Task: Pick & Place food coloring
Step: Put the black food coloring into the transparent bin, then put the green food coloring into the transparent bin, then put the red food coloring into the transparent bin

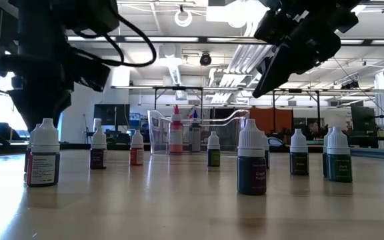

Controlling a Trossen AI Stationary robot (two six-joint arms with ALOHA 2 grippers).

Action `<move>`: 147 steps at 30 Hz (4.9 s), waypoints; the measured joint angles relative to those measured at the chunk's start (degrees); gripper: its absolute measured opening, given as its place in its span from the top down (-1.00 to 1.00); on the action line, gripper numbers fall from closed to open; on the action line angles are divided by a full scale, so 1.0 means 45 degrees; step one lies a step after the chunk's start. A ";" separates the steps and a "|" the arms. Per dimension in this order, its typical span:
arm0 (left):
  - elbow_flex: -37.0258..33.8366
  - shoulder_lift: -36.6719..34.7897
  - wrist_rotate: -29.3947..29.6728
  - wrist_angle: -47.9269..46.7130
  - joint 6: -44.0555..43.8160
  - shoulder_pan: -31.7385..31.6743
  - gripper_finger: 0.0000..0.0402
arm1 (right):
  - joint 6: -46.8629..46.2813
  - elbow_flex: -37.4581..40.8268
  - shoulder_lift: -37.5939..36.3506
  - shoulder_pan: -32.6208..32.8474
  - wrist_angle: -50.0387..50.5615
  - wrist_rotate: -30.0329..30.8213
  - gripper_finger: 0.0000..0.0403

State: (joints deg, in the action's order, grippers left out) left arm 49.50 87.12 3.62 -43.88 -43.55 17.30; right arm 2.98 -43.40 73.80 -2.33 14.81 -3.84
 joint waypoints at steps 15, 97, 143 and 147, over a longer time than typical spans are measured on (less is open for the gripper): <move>-0.0006 0.0764 -0.0107 0.0281 0.0306 -0.0010 0.46 | 0.0005 0.0015 0.0005 0.0000 -0.0007 0.0000 0.04; 1.3911 0.1703 0.2827 -0.7447 0.9071 -0.6396 0.20 | 0.1678 -0.1855 0.8242 -0.0616 -0.6840 -0.5197 0.69; -0.2215 -0.3466 0.2411 0.4750 0.3285 0.0155 0.20 | 0.2069 -0.3939 0.5892 -0.6126 -0.2285 -0.0327 0.23; -0.2215 -0.3466 0.1579 0.4832 0.3192 0.0165 0.20 | 0.2069 -0.5371 0.5715 -0.5729 -0.0571 0.0039 0.21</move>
State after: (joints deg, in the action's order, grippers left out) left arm 39.53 71.53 10.72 -22.14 -29.19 18.04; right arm 12.29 -67.57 99.52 -28.11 12.24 -3.66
